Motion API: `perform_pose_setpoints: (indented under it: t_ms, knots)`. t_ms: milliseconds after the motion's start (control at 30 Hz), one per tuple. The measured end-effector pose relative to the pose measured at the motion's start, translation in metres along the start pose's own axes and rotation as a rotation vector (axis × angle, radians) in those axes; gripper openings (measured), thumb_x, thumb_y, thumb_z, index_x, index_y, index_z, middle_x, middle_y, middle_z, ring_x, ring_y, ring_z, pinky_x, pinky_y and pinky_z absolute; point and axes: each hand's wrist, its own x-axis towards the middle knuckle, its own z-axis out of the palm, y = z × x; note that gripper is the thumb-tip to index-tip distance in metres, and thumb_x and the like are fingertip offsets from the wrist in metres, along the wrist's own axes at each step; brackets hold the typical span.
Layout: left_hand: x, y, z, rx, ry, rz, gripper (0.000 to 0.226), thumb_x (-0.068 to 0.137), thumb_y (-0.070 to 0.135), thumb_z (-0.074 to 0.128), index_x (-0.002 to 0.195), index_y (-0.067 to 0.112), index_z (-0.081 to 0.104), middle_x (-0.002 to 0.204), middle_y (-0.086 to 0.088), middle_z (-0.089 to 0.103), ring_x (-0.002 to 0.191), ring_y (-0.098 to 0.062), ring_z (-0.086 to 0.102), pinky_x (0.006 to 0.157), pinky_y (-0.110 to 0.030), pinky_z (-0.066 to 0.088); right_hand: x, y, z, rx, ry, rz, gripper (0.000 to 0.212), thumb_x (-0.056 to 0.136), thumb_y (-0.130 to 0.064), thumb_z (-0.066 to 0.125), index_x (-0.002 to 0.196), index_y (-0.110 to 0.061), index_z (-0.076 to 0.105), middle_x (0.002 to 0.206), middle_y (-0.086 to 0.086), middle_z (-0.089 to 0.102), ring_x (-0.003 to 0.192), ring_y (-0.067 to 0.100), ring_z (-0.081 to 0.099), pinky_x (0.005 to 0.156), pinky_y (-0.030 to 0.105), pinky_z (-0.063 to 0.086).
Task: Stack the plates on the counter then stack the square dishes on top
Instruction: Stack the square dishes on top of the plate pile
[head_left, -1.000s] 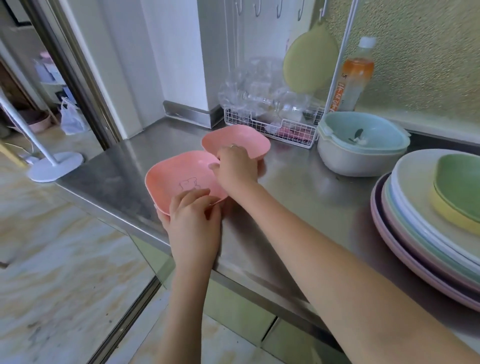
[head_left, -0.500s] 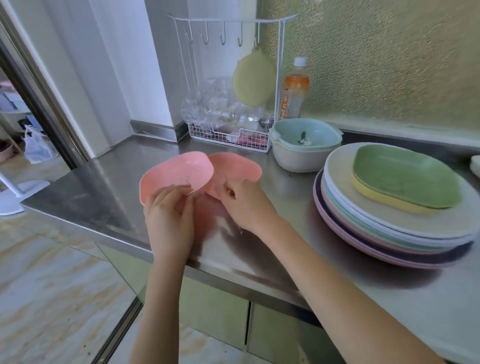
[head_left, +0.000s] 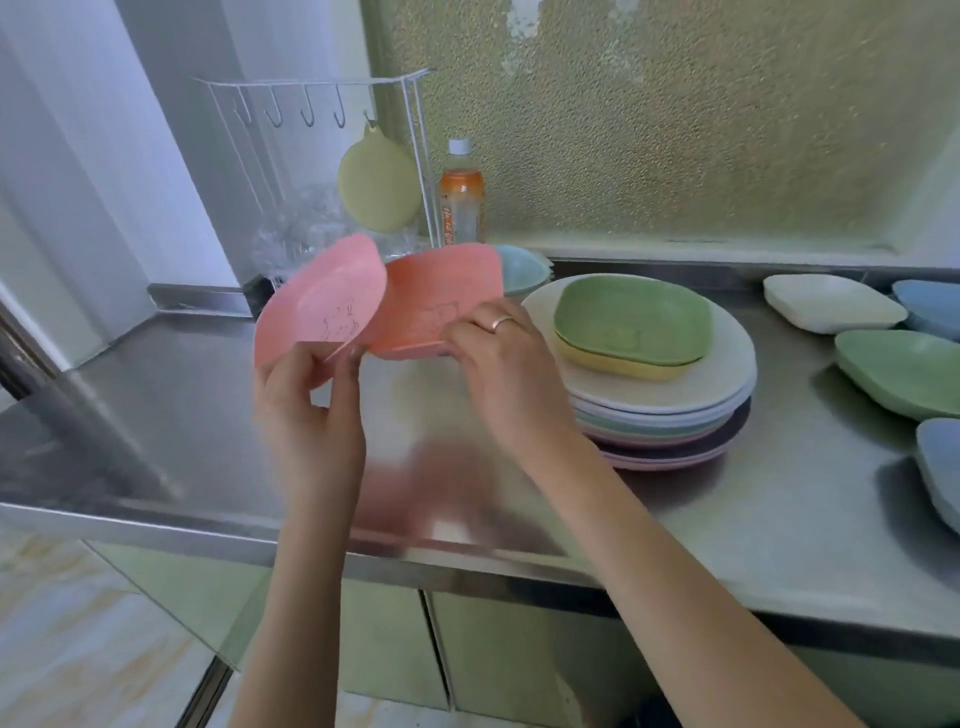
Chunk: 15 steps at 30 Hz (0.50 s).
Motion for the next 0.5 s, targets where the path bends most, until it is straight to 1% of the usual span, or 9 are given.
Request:
perform_pose_setpoints:
  t_ms: [67, 133, 200, 233, 300, 333, 367, 433, 500]
  knots:
    - [-0.001, 0.008, 0.016, -0.037, -0.047, 0.044, 0.015, 0.089, 0.019, 0.06, 0.075, 0.016, 0.057, 0.071, 0.01, 0.052, 0.082, -0.017, 0.049, 0.068, -0.003, 0.031, -0.005, 0.019, -0.019, -0.061, 0.075, 0.043, 0.009, 0.071, 0.002, 0.065, 0.076, -0.004, 0.068, 0.077, 0.011, 0.065, 0.08, 0.031, 0.056, 0.07, 0.036, 0.044]
    - [-0.003, 0.016, 0.035, -0.072, -0.089, 0.082, 0.014, 0.088, 0.017, 0.06, 0.075, 0.014, 0.057, 0.074, 0.007, 0.053, 0.082, -0.012, 0.047, 0.07, -0.003, 0.031, -0.011, 0.039, -0.039, -0.091, 0.136, 0.104, 0.009, 0.075, -0.003, 0.06, 0.079, -0.003, 0.068, 0.078, 0.014, 0.064, 0.082, 0.031, 0.054, 0.073, 0.036, 0.042]
    - [-0.005, 0.026, 0.056, -0.104, -0.111, 0.111, 0.014, 0.087, 0.014, 0.062, 0.075, 0.018, 0.055, 0.074, 0.016, 0.048, 0.083, -0.009, 0.046, 0.071, -0.004, 0.032, -0.019, 0.057, -0.059, -0.118, 0.182, 0.183, 0.017, 0.08, -0.006, 0.052, 0.084, -0.003, 0.068, 0.08, 0.014, 0.065, 0.083, 0.032, 0.054, 0.074, 0.033, 0.039]
    - [-0.007, 0.028, 0.066, -0.115, -0.124, 0.125, 0.015, 0.086, 0.014, 0.062, 0.075, 0.02, 0.055, 0.075, 0.022, 0.046, 0.084, -0.013, 0.048, 0.071, -0.01, 0.035, -0.023, 0.065, -0.069, -0.141, 0.198, 0.224, 0.018, 0.081, -0.005, 0.051, 0.087, -0.004, 0.068, 0.081, 0.014, 0.065, 0.084, 0.034, 0.055, 0.075, 0.031, 0.037]
    - [-0.012, 0.026, 0.084, -0.114, -0.15, 0.161, 0.012, 0.086, 0.016, 0.061, 0.074, 0.014, 0.057, 0.076, 0.024, 0.044, 0.086, -0.025, 0.054, 0.074, -0.027, 0.042, -0.031, 0.082, -0.087, -0.186, 0.208, 0.292, 0.016, 0.081, 0.002, 0.054, 0.087, -0.005, 0.068, 0.081, 0.014, 0.065, 0.084, 0.035, 0.056, 0.074, 0.028, 0.035]
    - [-0.015, 0.023, 0.091, -0.104, -0.171, 0.174, 0.015, 0.086, 0.02, 0.059, 0.076, 0.009, 0.06, 0.077, 0.022, 0.044, 0.087, -0.029, 0.056, 0.075, -0.034, 0.045, -0.035, 0.09, -0.094, -0.195, 0.19, 0.309, 0.017, 0.081, 0.004, 0.055, 0.088, -0.005, 0.067, 0.081, 0.014, 0.065, 0.084, 0.034, 0.056, 0.074, 0.027, 0.035]
    - [-0.018, 0.02, 0.096, -0.096, -0.195, 0.181, 0.02, 0.086, 0.024, 0.056, 0.078, 0.006, 0.062, 0.077, 0.018, 0.045, 0.088, -0.031, 0.057, 0.075, -0.037, 0.046, -0.039, 0.097, -0.099, -0.196, 0.152, 0.312, 0.017, 0.082, 0.004, 0.055, 0.088, -0.005, 0.067, 0.081, 0.014, 0.065, 0.085, 0.033, 0.056, 0.075, 0.027, 0.035]
    - [-0.02, 0.013, 0.101, -0.082, -0.221, 0.191, 0.028, 0.086, 0.029, 0.053, 0.08, 0.004, 0.063, 0.077, 0.01, 0.051, 0.088, -0.031, 0.055, 0.075, -0.038, 0.045, -0.047, 0.106, -0.105, -0.181, 0.046, 0.294, 0.016, 0.084, 0.002, 0.054, 0.088, -0.006, 0.067, 0.083, 0.013, 0.066, 0.086, 0.033, 0.056, 0.079, 0.03, 0.037]
    - [-0.019, 0.008, 0.102, -0.029, -0.239, 0.214, 0.028, 0.087, 0.031, 0.051, 0.079, 0.005, 0.062, 0.078, 0.0, 0.061, 0.088, -0.029, 0.052, 0.075, -0.04, 0.044, -0.051, 0.11, -0.108, -0.164, -0.033, 0.282, 0.014, 0.086, -0.004, 0.052, 0.087, -0.006, 0.066, 0.082, 0.012, 0.065, 0.085, 0.032, 0.056, 0.079, 0.034, 0.041]
